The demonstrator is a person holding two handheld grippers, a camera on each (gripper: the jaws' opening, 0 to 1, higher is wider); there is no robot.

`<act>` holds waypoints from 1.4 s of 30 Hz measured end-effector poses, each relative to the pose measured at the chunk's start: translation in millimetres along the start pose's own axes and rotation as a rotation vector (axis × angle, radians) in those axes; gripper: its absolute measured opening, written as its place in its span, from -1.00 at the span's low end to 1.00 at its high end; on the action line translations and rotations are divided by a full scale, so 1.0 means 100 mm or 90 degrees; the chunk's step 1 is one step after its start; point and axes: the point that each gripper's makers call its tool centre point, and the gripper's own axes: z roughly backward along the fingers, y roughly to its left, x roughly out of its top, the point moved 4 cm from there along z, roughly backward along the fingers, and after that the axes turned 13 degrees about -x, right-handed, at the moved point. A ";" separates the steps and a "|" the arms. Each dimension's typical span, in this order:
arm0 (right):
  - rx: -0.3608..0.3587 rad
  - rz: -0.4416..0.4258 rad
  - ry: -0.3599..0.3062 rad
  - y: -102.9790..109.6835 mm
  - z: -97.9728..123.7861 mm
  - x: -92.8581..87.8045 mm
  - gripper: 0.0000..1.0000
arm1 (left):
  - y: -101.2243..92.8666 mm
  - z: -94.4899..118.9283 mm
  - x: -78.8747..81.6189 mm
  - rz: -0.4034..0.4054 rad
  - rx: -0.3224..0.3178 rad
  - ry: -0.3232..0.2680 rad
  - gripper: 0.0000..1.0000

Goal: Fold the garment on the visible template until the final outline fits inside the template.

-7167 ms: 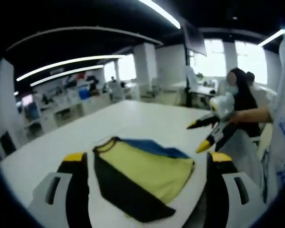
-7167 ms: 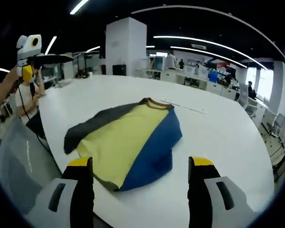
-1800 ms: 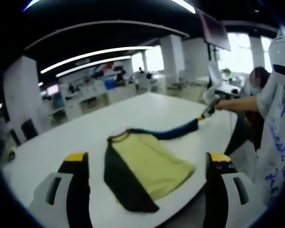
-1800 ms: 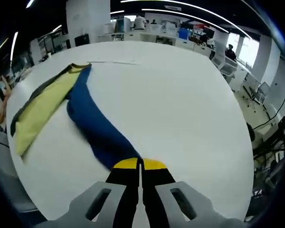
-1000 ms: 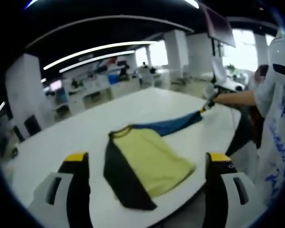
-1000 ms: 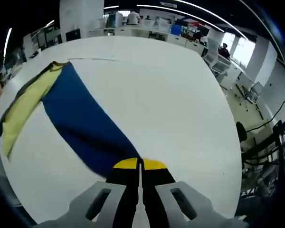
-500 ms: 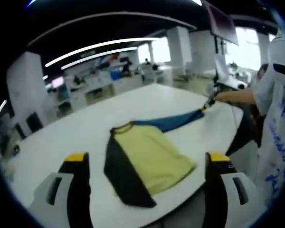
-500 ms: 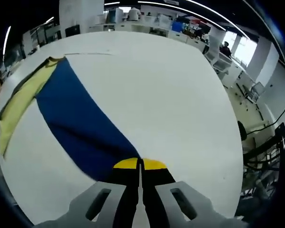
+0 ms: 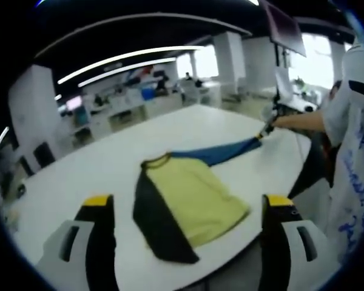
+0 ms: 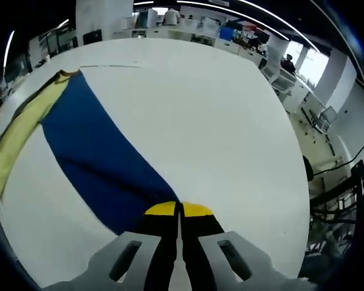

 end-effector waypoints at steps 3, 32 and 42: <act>0.000 0.002 -0.003 0.02 0.01 0.01 -0.97 | -0.01 -0.01 0.00 -0.001 -0.002 0.003 0.93; 0.015 0.047 -0.045 0.19 0.19 -0.02 -0.46 | -0.03 -0.02 -0.01 -0.008 -0.017 0.001 0.89; 0.020 0.061 -0.042 0.23 0.27 -0.11 -0.34 | -0.02 0.04 -0.02 -0.006 -0.015 -0.006 0.88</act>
